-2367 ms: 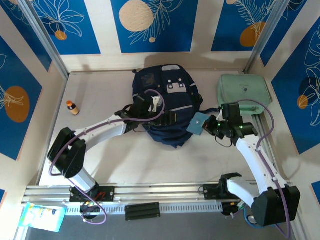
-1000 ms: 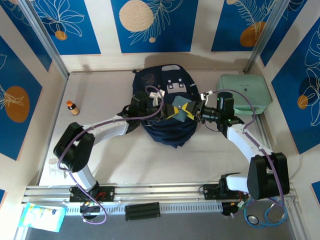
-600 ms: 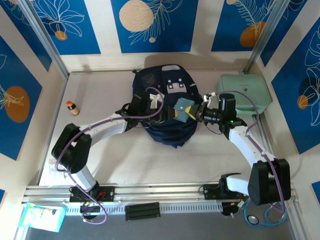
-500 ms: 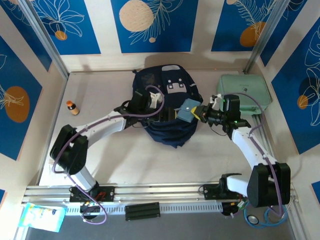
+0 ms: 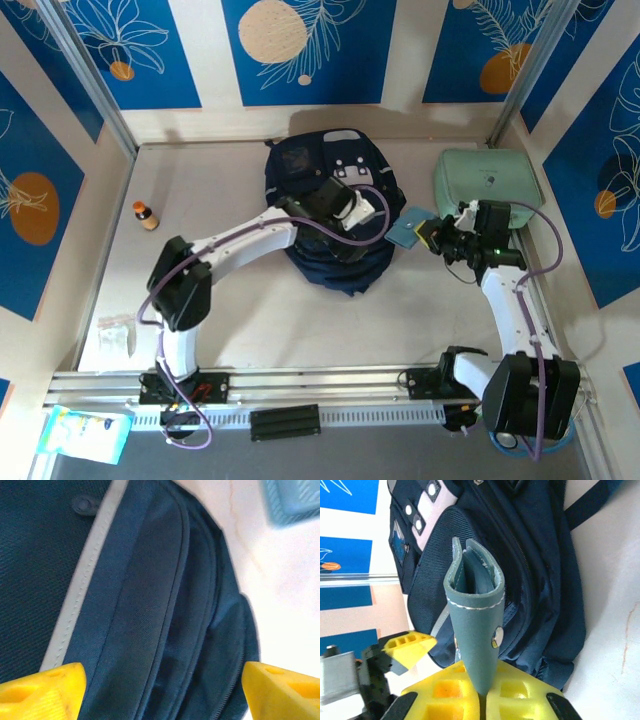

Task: Pack books, pencil case, and school supplies into a backpack

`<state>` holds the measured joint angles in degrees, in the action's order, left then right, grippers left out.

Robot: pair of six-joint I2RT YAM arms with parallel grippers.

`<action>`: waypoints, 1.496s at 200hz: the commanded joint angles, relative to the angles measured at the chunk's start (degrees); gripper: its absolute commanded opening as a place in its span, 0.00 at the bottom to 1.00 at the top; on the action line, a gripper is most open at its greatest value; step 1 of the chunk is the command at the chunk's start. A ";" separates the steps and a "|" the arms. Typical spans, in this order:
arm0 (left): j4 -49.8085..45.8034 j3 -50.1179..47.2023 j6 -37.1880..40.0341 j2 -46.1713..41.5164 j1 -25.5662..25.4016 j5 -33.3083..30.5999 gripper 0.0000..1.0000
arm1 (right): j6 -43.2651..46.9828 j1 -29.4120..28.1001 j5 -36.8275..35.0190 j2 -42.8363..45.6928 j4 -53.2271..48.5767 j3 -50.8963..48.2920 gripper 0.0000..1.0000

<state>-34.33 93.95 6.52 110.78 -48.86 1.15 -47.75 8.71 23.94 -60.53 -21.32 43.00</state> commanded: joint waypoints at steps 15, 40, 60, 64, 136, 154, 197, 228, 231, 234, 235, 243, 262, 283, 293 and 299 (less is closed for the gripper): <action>-5.54 5.43 9.44 5.51 -1.60 -12.72 0.78 | 1.17 2.32 1.30 1.74 -4.46 -0.14 0.01; -7.89 9.26 10.27 9.19 -2.29 -16.04 0.65 | 0.71 3.58 3.33 1.66 -4.61 -0.22 0.01; -8.08 10.87 9.39 9.98 -2.36 -16.63 0.57 | 0.46 3.66 4.09 1.51 -4.53 -0.19 0.01; -7.93 11.03 9.05 9.98 -2.38 -16.74 0.55 | 0.44 3.68 4.20 1.54 -4.66 -0.16 0.01; -11.80 15.78 5.76 7.78 -1.90 -10.36 0.23 | 0.28 4.56 5.14 2.42 -6.09 0.37 0.01; -11.15 15.54 4.94 6.11 -1.36 -8.15 0.19 | 0.42 4.56 6.26 2.70 -5.43 -0.54 0.01; -8.46 15.03 2.69 3.15 0.41 -5.03 0.11 | -1.41 0.72 8.77 2.89 -1.54 -3.25 0.01; -6.17 15.40 0.10 0.83 0.82 -5.27 0.05 | -5.28 -6.86 7.69 2.36 4.18 -5.15 0.02; -5.88 15.46 -0.38 0.57 0.84 -5.17 0.05 | -5.68 -7.57 7.67 2.23 4.95 -5.27 0.02; -5.47 15.47 -0.86 0.18 0.87 -5.00 0.04 | -6.14 -8.28 7.76 2.11 5.95 -5.53 0.01; -5.35 15.47 -1.01 0.11 0.87 -4.92 0.04 | -6.31 -8.50 7.77 2.06 6.30 -5.59 0.01; -4.04 15.19 -2.09 -0.99 0.79 -4.14 0.03 | -7.76 -10.05 7.95 1.75 9.17 -6.11 0.01; -0.14 13.33 -3.72 -3.68 0.43 -1.91 0.02 | -11.86 -13.45 7.01 0.03 15.47 -6.83 0.02; 2.41 12.00 -4.28 -5.29 0.43 -0.47 0.02 | -14.14 -16.65 3.95 -3.21 18.19 -4.61 0.02; 2.26 12.36 -3.99 -5.12 0.43 -0.52 0.02 | -15.46 -18.14 1.66 -4.56 19.63 -3.56 0.02; 1.91 12.67 -3.82 -4.90 0.41 -0.74 0.02 | -16.67 -18.87 0.08 -5.31 20.36 -3.05 0.02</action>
<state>-38.11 105.95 4.38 109.75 -47.99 -3.18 -59.13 -7.66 28.47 -63.57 -7.35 37.21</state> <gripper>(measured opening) 0.055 0.073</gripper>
